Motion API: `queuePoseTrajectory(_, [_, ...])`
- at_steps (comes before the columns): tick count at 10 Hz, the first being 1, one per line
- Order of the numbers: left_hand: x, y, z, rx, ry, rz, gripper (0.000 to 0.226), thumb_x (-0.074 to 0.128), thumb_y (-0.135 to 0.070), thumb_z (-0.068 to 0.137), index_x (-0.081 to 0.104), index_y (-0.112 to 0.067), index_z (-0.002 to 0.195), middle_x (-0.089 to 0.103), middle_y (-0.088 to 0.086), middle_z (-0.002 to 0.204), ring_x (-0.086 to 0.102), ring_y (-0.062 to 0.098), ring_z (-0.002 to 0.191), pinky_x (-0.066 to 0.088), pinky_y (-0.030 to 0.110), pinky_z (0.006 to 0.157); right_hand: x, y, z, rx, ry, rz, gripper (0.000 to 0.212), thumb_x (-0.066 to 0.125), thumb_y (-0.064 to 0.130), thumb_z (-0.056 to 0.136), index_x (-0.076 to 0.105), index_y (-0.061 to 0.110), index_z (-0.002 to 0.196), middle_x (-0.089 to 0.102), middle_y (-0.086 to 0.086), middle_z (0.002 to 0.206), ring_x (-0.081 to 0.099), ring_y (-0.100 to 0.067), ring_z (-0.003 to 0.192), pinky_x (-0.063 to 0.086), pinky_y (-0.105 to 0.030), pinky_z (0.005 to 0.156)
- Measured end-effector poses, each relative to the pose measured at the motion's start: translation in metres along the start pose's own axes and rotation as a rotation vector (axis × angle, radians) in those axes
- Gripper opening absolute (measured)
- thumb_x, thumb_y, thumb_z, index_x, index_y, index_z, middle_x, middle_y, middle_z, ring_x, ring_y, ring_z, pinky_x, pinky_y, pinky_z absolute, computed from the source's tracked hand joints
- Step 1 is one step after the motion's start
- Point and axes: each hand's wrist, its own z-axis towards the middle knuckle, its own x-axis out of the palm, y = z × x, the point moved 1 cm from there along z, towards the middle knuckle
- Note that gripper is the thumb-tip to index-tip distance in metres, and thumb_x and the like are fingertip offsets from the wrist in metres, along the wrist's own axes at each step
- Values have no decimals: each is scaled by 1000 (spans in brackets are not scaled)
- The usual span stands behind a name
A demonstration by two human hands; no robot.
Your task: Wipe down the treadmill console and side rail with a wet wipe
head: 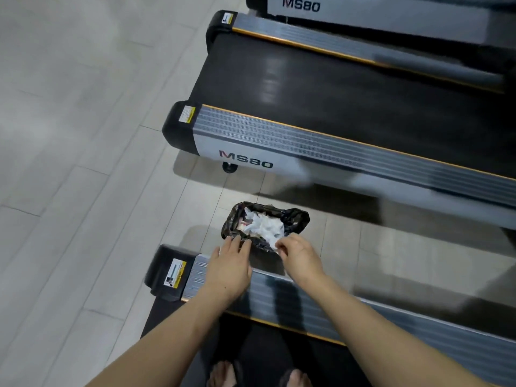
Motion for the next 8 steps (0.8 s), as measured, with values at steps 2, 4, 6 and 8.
queuePoseTrajectory(2, [63, 26, 98, 22, -94, 65, 63, 50, -30, 99, 27, -21, 157, 32, 10, 164, 24, 32, 154, 27, 51, 123, 69, -47, 79, -65, -3, -119, 19, 61, 15, 98, 79, 16, 103, 69, -5, 105, 66, -29, 98, 55, -40, 82])
queuePoseTrajectory(4, [99, 45, 160, 0, -112, 83, 57, 45, -35, 101, 30, -23, 154, 35, 8, 161, 27, 30, 151, 27, 50, 121, 109, -80, 124, -68, 74, -407, 25, 59, 29, 98, 73, 23, 118, 69, -4, 118, 63, -32, 114, 48, -39, 94])
queuePoseTrajectory(6, [84, 46, 162, -8, -101, 138, 59, 42, -38, 103, 28, -20, 157, 33, 8, 163, 25, 31, 153, 25, 51, 123, 101, -88, 115, -23, 125, -407, 34, 55, 31, 100, 66, 22, 132, 65, -5, 130, 62, -31, 119, 52, -41, 96])
queuePoseTrajectory(8, [-10, 3, 102, 42, -118, 148, 59, 42, -35, 103, 26, -19, 158, 31, 9, 165, 22, 32, 156, 24, 52, 124, 6, -41, 67, -1, 76, -317, 35, 52, 33, 100, 67, 24, 130, 66, -5, 130, 61, -30, 120, 52, -40, 93])
